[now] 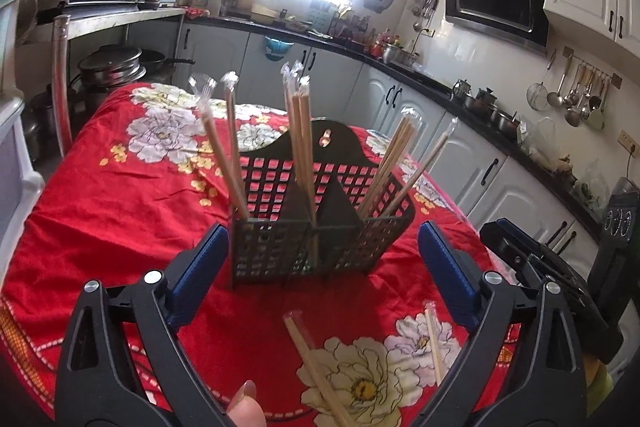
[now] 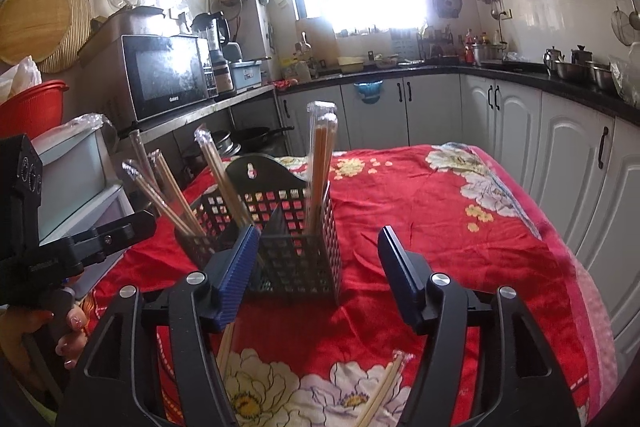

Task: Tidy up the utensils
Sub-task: 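Open the left tool to release its chopstick while the right tool releases its own, then move the left tool down to the last chopsticks while the right tool also lowers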

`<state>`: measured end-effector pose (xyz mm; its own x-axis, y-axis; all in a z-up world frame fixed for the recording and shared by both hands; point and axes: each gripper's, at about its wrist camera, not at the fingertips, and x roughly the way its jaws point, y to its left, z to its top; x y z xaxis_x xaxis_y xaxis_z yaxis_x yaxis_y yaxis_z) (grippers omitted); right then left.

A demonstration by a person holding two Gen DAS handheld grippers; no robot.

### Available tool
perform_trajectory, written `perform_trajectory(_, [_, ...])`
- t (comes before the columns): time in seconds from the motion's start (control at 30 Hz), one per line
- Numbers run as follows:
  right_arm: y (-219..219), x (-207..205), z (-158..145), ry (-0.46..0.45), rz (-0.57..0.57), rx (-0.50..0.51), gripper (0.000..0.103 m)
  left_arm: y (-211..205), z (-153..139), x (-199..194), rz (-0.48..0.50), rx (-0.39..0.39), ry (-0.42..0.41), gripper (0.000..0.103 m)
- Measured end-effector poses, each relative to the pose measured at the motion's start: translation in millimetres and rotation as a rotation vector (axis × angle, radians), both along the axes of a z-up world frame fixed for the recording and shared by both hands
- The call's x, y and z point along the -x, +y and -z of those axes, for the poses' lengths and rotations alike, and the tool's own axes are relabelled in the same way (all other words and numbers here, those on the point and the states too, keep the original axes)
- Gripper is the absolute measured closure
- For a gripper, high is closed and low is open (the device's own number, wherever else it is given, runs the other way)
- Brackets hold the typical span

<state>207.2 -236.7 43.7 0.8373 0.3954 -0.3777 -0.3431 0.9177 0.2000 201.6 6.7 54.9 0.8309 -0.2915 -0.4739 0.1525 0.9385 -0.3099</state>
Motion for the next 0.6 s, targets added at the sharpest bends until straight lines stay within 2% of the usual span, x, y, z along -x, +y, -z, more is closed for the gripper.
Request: perform_trajectory(0.6, [-6.4,24.3,27.9,0.091,-0.022,0.033,0.038,-9.7,27.9,17.8,0.022,-0.027,0.078,0.015])
